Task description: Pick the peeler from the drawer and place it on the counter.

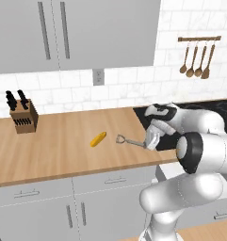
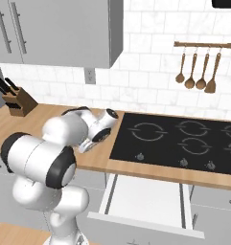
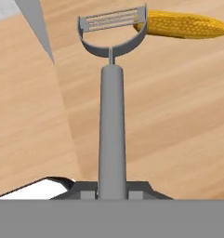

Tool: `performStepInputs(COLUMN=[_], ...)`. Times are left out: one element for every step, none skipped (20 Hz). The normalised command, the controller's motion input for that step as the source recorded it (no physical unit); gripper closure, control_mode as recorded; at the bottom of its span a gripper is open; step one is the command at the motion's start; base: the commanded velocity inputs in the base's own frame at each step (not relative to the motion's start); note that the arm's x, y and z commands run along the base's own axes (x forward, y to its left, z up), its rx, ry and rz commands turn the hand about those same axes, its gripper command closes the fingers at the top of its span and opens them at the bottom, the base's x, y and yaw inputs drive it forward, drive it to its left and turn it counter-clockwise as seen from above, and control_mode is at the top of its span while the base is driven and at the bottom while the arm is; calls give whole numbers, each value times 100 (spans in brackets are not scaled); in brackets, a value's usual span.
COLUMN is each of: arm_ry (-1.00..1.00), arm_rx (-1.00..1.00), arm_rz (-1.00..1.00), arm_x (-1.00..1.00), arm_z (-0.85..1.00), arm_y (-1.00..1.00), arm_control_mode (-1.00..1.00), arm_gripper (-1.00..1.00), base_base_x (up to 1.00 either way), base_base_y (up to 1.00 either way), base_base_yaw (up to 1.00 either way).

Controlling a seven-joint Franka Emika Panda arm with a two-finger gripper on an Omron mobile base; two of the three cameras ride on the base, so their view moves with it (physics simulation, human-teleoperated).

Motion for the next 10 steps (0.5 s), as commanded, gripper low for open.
performStepInputs(arm_ry=[8,7,8,6,5,2,1,0,0,0], arm_rx=[0,0,0,0,0,0,0,0,0,0], arm_rz=[0,0,0,0,0,0,0,0,0,0], arm_x=[35,34,37,38,39,39,41,45,51,51], arm_z=[-53,-56,-61,-60,-57,-56,-53,-51,-51,-49], arm_y=[-5,-1,0,0,0,0,0,0,0,0], arm_control_mode=[-100,-100,-100,-100,-100,-100,-100,-100,-100,-100], arm_gripper=[100,100,100,100,100,100,100,100,100,100], base_base_x=[0,0,0,0,0,0,0,0,0,0], base_base_y=[0,0,0,0,0,0,0,0,0,0], base_base_yaw=[0,0,0,0,0,0,0,0,0,0])
